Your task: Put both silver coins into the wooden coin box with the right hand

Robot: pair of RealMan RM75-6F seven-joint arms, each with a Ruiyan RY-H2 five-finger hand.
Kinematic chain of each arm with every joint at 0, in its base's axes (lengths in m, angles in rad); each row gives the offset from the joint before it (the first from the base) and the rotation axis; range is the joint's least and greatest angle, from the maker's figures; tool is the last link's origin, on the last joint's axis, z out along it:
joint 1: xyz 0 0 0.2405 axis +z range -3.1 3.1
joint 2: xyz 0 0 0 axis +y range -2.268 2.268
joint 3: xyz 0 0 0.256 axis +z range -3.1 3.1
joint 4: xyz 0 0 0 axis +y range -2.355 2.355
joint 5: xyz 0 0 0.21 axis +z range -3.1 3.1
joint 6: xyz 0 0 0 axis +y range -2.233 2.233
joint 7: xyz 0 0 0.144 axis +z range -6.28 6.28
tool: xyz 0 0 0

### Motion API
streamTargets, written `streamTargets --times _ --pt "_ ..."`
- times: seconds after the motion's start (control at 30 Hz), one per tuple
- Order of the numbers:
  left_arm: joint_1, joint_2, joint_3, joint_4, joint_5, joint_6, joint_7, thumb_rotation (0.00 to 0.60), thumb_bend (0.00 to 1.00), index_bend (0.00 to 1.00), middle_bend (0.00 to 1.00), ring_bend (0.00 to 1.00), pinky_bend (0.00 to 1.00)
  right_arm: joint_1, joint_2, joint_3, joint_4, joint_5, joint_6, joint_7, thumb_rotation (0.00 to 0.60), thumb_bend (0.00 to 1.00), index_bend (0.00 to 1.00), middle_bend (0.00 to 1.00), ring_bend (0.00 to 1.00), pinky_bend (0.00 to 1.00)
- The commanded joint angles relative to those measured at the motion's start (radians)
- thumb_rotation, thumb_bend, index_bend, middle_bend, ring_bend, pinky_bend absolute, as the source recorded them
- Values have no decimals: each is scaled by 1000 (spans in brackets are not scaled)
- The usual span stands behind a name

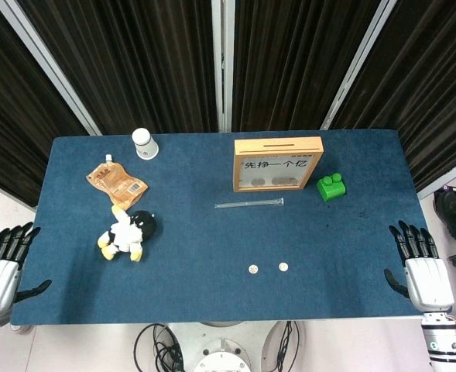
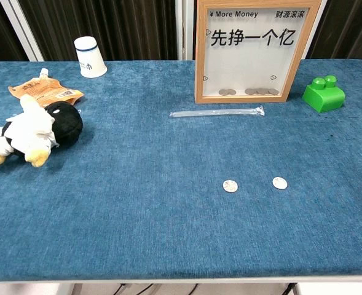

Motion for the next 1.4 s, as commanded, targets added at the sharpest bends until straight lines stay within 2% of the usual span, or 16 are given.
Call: streamTargets --times 0.03,0.33,0.63,0.97,1.23,1.4 --pt "1 0 1 0 0 0 1 600 85 64 11 0 0 2 -1 -2 -2 -3 -3 -4 600 223 0 0 0 0" --pt "5 -1 2 2 3 7 -4 600 85 64 11 0 0 40 -12 -29 -25 -70 -52 -62 600 222 0 0 0 0" --pt "7 -11 2 16 -7 1 -17 600 85 64 11 0 0 139 -64 -62 -69 -118 -228 -184 600 215 3 0 0 0" --pt "12 -17 1 35 -8 9 -33 600 85 64 11 0 0 244 -219 -48 39 -126 -358 -216 600 216 49 0 0 0" --pt "13 -20 5 46 -9 3 -40 600 85 64 11 0 0 268 -291 -42 98 -110 -365 -192 600 218 254 0 0 0" --pt "17 -18 5 53 -13 6 -49 600 85 64 11 0 0 283 -320 -41 135 -99 -374 -174 600 221 297 0 0 0"
